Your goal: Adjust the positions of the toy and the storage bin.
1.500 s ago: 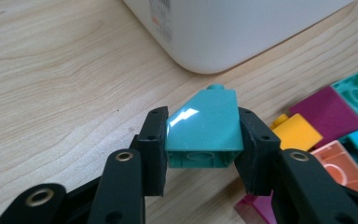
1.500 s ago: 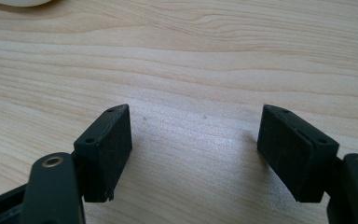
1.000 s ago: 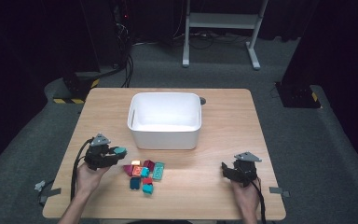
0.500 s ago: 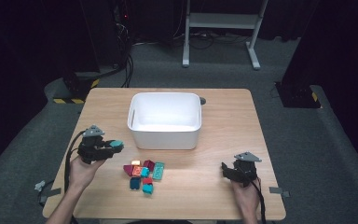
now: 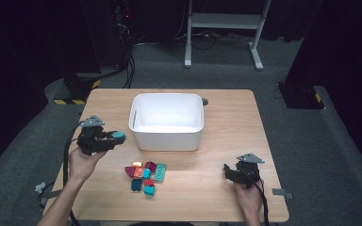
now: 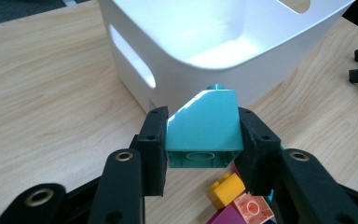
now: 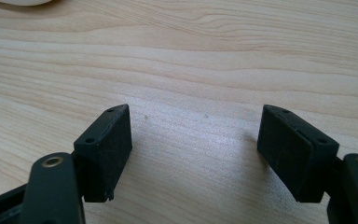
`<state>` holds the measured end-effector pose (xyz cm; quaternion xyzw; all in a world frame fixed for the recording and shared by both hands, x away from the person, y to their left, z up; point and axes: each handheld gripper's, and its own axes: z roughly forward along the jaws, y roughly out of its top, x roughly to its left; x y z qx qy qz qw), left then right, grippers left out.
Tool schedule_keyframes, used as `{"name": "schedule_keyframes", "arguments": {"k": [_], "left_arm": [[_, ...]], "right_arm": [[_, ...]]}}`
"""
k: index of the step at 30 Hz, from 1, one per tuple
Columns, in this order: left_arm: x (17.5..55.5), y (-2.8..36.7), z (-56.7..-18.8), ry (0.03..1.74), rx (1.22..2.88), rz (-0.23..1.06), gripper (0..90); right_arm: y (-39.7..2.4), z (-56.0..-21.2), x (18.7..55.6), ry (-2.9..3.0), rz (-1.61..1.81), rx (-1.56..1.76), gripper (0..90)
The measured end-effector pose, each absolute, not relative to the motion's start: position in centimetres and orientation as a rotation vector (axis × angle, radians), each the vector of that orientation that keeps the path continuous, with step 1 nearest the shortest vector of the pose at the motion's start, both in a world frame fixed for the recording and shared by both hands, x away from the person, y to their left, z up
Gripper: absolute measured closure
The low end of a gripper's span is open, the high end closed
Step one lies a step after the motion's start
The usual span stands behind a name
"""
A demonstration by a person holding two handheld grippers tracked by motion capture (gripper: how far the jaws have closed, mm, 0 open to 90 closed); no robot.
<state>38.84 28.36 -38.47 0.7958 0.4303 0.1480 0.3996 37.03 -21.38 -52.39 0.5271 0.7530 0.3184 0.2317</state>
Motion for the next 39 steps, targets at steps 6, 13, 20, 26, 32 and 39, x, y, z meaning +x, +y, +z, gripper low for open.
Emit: {"name": "schedule_keyframes", "arguments": {"k": [6,13,20,26,32,39], "left_arm": [[39.6,27.8,-37.1,1.060,1.998,0.388,58.7],[41.0,27.6,-35.9,1.048,1.950,0.375,58.6],[42.6,26.4,-35.4,1.036,1.954,0.363,58.7],[43.8,24.9,-35.3,1.024,1.981,0.365,58.6],[44.9,23.7,-35.7,1.026,2.002,0.366,58.6],[45.8,22.8,-36.2,1.034,2.030,0.383,58.5]], "right_arm": [[-21.4,-52.4,37.0,2.070,0.875,1.448,26.2],[-21.4,-52.4,37.0,2.070,0.875,1.450,26.2],[-21.4,-52.4,37.0,2.070,0.875,1.449,26.2],[-21.4,-52.4,37.0,2.070,0.875,1.449,26.2],[-21.4,-52.4,37.0,2.070,0.875,1.449,26.1],[-21.4,-52.4,37.0,2.073,0.875,1.442,26.2]]}}
